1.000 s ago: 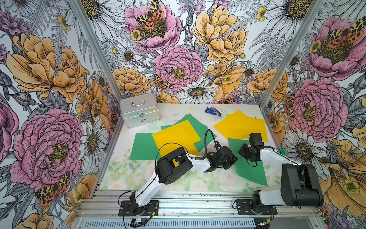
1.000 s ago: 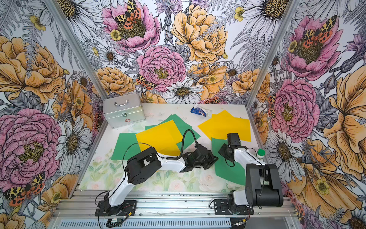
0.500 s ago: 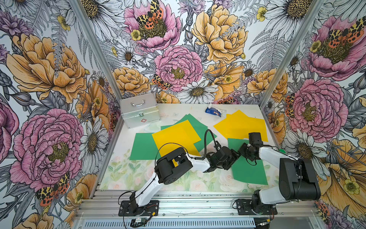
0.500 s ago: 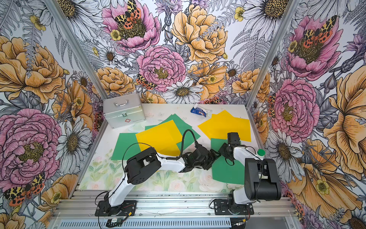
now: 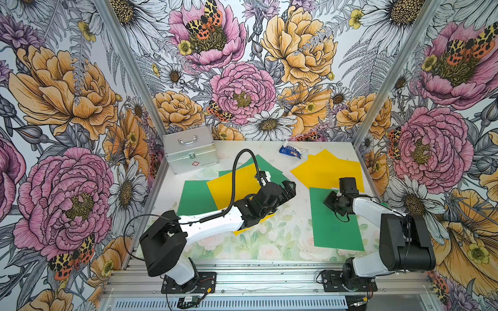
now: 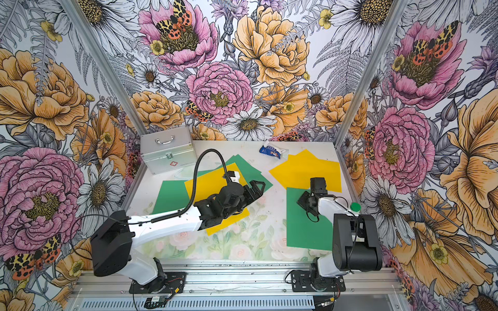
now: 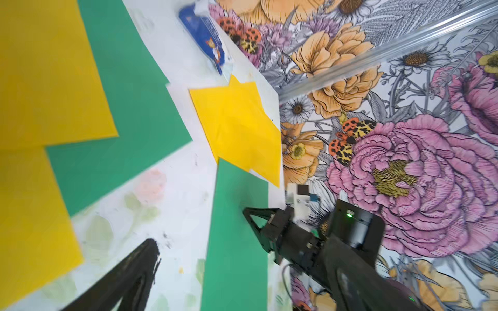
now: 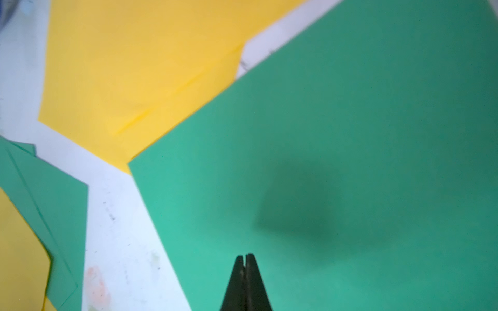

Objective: Sort the scattered colored papers by color
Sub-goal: Place the colored paper at the center of the board, then pick up the colored paper.

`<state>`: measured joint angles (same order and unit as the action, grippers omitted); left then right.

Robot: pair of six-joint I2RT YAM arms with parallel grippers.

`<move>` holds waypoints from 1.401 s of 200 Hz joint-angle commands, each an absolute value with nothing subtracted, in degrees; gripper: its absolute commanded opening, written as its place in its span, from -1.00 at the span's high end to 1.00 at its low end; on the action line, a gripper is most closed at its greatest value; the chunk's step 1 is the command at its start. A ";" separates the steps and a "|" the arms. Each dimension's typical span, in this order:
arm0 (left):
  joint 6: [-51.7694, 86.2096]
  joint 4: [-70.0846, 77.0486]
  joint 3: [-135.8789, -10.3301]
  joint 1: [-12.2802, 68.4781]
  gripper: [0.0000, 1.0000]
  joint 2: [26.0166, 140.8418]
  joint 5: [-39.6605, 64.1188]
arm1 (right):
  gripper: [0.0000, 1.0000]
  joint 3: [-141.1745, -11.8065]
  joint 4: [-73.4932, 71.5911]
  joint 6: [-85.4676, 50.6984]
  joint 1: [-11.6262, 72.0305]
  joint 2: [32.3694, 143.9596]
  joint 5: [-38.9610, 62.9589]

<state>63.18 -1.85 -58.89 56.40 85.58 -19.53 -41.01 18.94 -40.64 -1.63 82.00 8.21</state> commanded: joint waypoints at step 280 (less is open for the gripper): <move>52.41 2.04 -41.56 5.03 -0.97 95.61 7.48 | -0.51 -73.62 6.88 -46.50 22.18 120.40 31.56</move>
<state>51.05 -0.01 -42.13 5.67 92.23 3.64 -72.97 7.22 -44.84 21.26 117.40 30.74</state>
